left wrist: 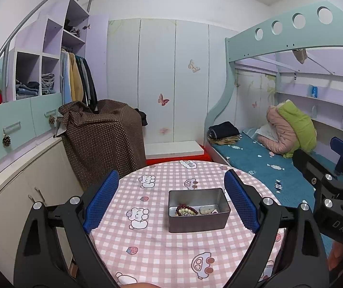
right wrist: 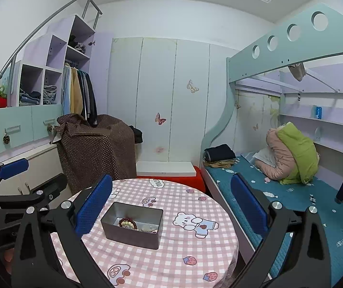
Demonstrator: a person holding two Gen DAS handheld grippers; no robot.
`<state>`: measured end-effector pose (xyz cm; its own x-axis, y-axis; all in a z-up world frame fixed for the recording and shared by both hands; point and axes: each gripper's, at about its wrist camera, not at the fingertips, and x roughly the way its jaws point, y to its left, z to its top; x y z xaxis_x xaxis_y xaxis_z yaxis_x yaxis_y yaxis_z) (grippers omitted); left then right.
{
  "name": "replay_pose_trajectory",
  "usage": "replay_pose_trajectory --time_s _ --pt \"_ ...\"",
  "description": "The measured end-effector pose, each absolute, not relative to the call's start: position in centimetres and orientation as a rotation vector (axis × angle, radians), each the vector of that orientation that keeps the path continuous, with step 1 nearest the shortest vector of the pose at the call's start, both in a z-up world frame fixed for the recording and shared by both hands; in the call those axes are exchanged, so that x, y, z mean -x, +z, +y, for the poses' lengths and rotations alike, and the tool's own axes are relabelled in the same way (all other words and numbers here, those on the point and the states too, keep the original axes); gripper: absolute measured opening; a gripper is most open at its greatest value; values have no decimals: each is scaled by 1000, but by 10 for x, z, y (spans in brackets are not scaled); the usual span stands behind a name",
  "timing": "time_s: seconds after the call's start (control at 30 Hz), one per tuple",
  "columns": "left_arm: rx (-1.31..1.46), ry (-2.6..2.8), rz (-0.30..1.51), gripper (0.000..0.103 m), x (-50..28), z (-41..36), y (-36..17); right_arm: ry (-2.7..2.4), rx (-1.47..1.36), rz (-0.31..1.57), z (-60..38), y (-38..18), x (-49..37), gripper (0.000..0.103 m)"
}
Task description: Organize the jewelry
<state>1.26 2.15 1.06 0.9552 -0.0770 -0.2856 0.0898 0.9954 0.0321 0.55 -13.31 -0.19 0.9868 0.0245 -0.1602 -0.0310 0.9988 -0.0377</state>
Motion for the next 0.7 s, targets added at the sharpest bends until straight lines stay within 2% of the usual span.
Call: replay_pose_trajectory --time_s 0.7 --pt "-45 -84 292 90 -13 21 10 33 30 169 -137 -6 -5 95"
